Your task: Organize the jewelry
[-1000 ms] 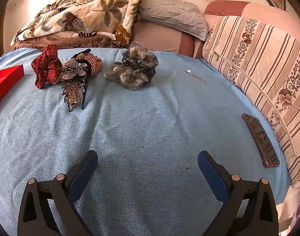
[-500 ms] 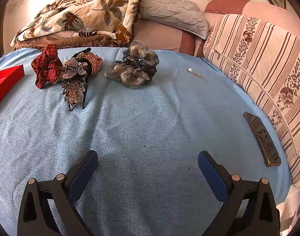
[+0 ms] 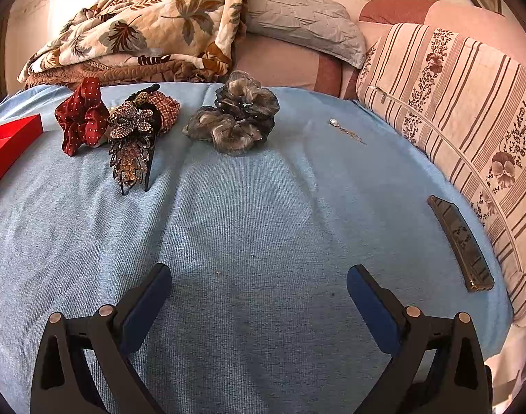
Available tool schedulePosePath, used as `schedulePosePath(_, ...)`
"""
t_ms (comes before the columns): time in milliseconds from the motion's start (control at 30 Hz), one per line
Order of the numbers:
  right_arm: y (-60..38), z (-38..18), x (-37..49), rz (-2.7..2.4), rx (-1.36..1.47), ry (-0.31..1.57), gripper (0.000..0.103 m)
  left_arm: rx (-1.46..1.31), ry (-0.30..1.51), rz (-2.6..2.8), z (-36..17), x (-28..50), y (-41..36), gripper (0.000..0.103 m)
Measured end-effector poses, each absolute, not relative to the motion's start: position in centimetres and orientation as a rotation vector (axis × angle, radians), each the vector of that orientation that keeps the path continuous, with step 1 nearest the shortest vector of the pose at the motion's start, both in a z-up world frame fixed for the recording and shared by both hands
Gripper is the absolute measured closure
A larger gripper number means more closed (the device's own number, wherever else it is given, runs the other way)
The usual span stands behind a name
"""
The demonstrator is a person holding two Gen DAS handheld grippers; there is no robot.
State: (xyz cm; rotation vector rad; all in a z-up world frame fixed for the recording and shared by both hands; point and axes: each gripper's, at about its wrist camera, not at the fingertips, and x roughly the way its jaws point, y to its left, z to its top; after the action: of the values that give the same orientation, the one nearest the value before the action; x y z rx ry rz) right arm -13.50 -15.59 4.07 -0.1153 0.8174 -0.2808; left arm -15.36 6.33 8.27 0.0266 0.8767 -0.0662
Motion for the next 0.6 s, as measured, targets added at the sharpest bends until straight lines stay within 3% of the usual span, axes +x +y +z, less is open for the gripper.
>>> schedulePosePath(600,-15.61,4.19,-13.66,-0.285,-0.111,0.811,0.0,0.011,0.875,-0.055,8.54,-15.63,6.98,0.0)
